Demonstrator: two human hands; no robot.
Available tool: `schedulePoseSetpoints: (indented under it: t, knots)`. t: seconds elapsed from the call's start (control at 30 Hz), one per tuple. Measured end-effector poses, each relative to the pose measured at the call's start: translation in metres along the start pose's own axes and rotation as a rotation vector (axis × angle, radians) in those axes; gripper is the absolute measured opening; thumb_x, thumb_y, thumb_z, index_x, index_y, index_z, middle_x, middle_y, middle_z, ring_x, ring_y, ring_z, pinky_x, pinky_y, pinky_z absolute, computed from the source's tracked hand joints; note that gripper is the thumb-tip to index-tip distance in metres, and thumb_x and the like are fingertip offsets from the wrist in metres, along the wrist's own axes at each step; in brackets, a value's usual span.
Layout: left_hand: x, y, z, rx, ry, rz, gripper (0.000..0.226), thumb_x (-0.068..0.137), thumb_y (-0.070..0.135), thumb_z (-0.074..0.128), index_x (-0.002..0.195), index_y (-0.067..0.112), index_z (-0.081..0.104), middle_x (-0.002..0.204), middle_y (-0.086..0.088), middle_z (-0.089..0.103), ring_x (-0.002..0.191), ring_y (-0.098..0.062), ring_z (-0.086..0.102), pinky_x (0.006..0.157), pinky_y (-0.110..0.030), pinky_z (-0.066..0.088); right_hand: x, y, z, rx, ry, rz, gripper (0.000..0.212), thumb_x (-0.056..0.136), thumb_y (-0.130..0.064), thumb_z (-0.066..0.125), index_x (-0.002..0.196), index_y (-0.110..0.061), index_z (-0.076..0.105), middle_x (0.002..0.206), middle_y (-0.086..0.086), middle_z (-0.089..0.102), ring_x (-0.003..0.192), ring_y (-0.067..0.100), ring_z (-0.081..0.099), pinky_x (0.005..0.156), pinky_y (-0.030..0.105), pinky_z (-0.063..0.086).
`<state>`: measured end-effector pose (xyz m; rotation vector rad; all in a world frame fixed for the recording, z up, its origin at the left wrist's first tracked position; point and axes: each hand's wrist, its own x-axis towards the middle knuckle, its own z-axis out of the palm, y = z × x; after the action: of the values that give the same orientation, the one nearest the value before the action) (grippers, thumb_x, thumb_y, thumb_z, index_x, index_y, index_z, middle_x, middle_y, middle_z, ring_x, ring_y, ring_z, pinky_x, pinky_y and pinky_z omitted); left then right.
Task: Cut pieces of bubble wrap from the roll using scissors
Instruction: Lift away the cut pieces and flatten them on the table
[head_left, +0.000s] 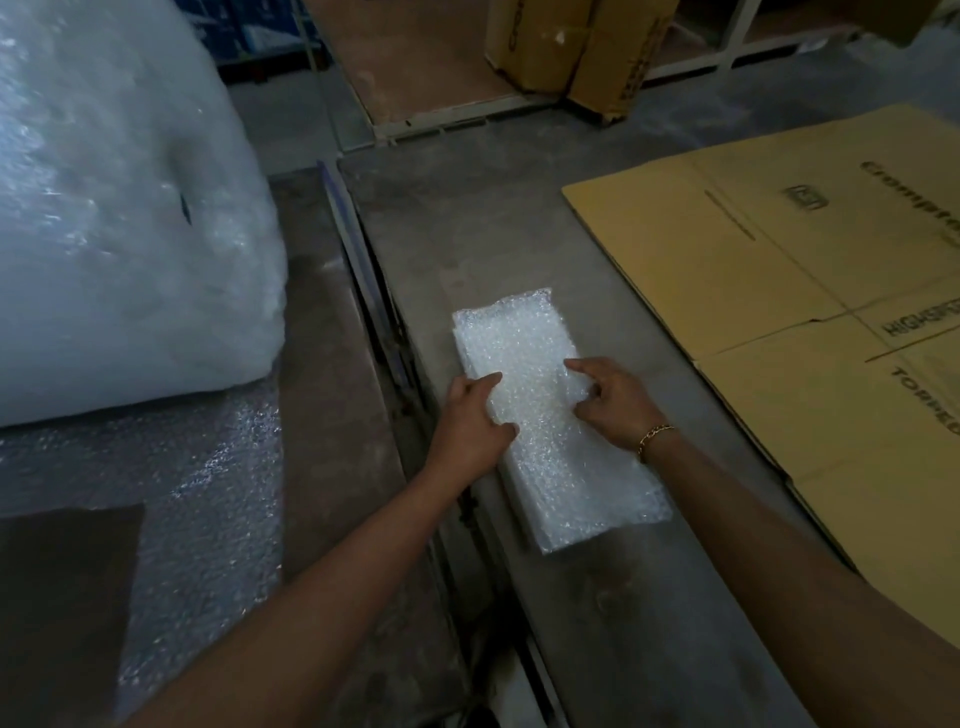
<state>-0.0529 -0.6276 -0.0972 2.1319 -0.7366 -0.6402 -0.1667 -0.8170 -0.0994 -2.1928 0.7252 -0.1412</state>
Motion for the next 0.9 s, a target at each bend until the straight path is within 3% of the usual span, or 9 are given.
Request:
schedulePoseSetpoints:
  t: [0.07, 0.17, 0.33, 0.43, 0.57, 0.67, 0.73, 0.8, 0.9]
  knots:
    - [0.0, -0.002, 0.002, 0.013, 0.039, 0.003, 0.074, 0.088, 0.025, 0.076, 0.152, 0.027, 0.04, 0.141, -0.004, 0.035, 0.116, -0.024, 0.057, 0.101, -0.032, 0.049, 0.002, 0.003, 0.0, -0.018, 0.031, -0.037, 0.058, 0.079, -0.001, 0.071, 0.135, -0.014, 0.06, 0.136, 0.01, 0.053, 0.109, 0.023, 0.058, 0.102, 0.034, 0.046]
    - [0.001, -0.004, 0.007, -0.03, 0.142, -0.002, 0.074, 0.09, 0.033, 0.074, 0.154, 0.024, 0.038, 0.148, -0.004, 0.03, 0.136, -0.021, 0.042, 0.114, -0.037, 0.04, 0.006, 0.005, -0.004, 0.01, 0.108, -0.041, 0.057, 0.08, -0.013, 0.072, 0.135, -0.015, 0.059, 0.139, 0.011, 0.051, 0.128, 0.03, 0.049, 0.112, 0.048, 0.038]
    - [0.006, 0.001, 0.021, -0.052, 0.108, -0.049, 0.081, 0.096, 0.042, 0.065, 0.161, 0.032, 0.017, 0.17, -0.003, 0.001, 0.156, -0.021, 0.006, 0.126, -0.043, 0.018, 0.007, 0.01, -0.003, 0.025, -0.048, 0.016, 0.066, 0.093, -0.015, 0.066, 0.153, -0.013, 0.037, 0.159, 0.008, 0.032, 0.148, 0.023, 0.027, 0.118, 0.028, 0.019]
    - [0.007, 0.002, 0.027, -0.049, 0.046, -0.075, 0.082, 0.098, 0.044, 0.061, 0.161, 0.039, 0.008, 0.171, 0.0, -0.005, 0.157, -0.023, 0.008, 0.125, -0.049, 0.021, 0.005, 0.014, 0.007, 0.057, -0.091, 0.025, 0.068, 0.097, -0.017, 0.062, 0.156, -0.017, 0.029, 0.164, 0.005, 0.024, 0.151, 0.019, 0.021, 0.112, 0.019, 0.015]
    - [0.007, -0.001, 0.03, -0.007, 0.013, -0.078, 0.09, 0.096, 0.039, 0.066, 0.162, 0.034, 0.005, 0.171, -0.006, -0.006, 0.156, -0.026, 0.01, 0.125, -0.045, 0.022, 0.003, 0.013, 0.018, 0.024, -0.125, -0.003, 0.07, 0.098, -0.018, 0.061, 0.158, -0.02, 0.024, 0.166, 0.004, 0.018, 0.153, 0.017, 0.017, 0.108, 0.013, 0.015]
    - [0.004, -0.005, 0.03, 0.085, 0.09, -0.001, 0.094, 0.094, 0.043, 0.067, 0.162, 0.031, 0.003, 0.169, -0.007, -0.019, 0.157, -0.026, -0.007, 0.127, -0.048, 0.013, -0.001, 0.01, 0.017, -0.033, -0.097, -0.023, 0.074, 0.098, -0.026, 0.06, 0.159, -0.022, 0.02, 0.167, 0.007, 0.015, 0.154, 0.021, 0.015, 0.121, 0.031, 0.02]
    - [0.002, -0.006, 0.027, 0.269, 0.137, 0.097, 0.089, 0.097, 0.054, 0.057, 0.162, 0.031, 0.002, 0.168, -0.004, -0.024, 0.156, -0.024, -0.013, 0.125, -0.044, 0.001, -0.005, 0.006, 0.018, -0.179, -0.019, -0.068, 0.073, 0.098, -0.043, 0.052, 0.16, -0.025, 0.019, 0.168, 0.009, 0.013, 0.154, 0.026, 0.014, 0.122, 0.044, 0.022]
    - [0.002, -0.008, 0.024, 0.456, 0.116, 0.179, 0.081, 0.1, 0.061, 0.042, 0.163, 0.033, 0.001, 0.168, 0.0, -0.023, 0.155, -0.021, -0.018, 0.121, -0.042, -0.007, -0.012, 0.003, 0.026, -0.323, 0.019, -0.11, 0.073, 0.096, -0.057, 0.035, 0.16, -0.025, 0.019, 0.168, 0.01, 0.012, 0.154, 0.028, 0.014, 0.122, 0.048, 0.023]
    - [0.005, -0.016, 0.023, 0.6, -0.014, 0.154, 0.073, 0.102, 0.066, 0.025, 0.162, 0.034, 0.0, 0.169, 0.003, -0.019, 0.155, -0.019, -0.02, 0.126, -0.051, -0.004, -0.021, 0.006, 0.043, -0.421, -0.041, -0.091, 0.073, 0.096, -0.06, 0.019, 0.161, -0.025, 0.013, 0.169, 0.005, 0.004, 0.155, 0.025, 0.008, 0.124, 0.048, 0.018]
